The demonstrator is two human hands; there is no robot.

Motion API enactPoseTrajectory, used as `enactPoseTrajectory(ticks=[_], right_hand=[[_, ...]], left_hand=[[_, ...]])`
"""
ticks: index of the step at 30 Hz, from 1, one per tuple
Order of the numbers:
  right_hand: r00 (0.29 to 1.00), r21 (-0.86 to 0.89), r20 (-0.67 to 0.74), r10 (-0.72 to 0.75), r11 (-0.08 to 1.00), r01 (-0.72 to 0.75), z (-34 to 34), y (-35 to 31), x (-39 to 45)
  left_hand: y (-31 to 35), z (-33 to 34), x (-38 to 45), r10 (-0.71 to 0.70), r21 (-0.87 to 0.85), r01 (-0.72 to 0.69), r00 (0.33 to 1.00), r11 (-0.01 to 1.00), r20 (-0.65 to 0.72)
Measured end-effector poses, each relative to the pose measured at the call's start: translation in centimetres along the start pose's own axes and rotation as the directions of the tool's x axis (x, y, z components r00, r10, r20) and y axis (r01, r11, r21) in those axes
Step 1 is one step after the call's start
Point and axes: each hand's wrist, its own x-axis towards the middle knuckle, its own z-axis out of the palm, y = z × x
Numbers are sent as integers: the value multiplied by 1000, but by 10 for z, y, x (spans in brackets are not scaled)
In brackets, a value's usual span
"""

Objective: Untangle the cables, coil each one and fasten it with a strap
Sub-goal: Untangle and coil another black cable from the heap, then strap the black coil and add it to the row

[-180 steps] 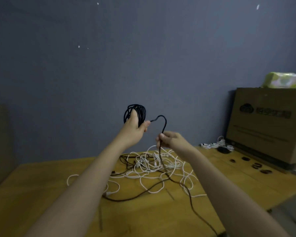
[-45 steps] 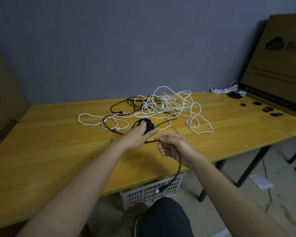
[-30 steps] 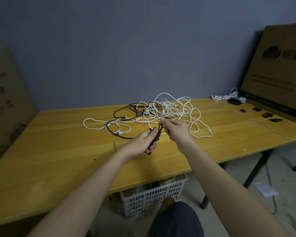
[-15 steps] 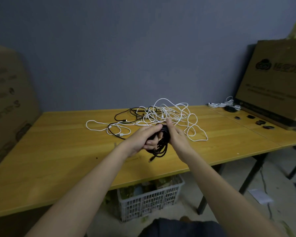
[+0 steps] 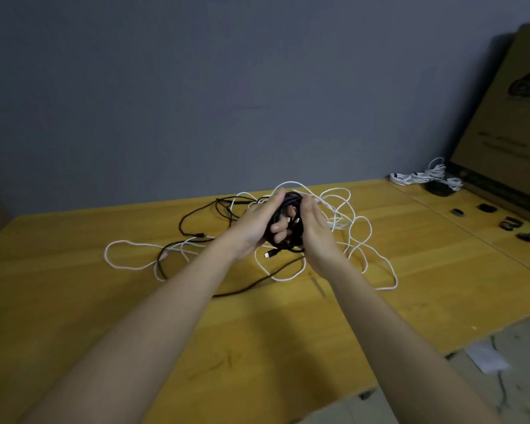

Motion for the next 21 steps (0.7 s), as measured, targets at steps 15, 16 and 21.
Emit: enactPoseTrajectory(ticks=[15, 16, 21], right_hand=[[965, -214, -247, 88, 966, -143, -27, -163, 24], [960, -249, -271, 65, 959, -135, -29, -173, 19], [925, -138, -371, 79, 981, -139, -43, -198, -7]], left_hand=[[169, 33, 34, -253, 365, 217, 966, 906, 55], [177, 40, 29, -222, 383, 189, 974, 904, 45], [189, 66, 15, -98, 481, 61, 994, 875, 52]])
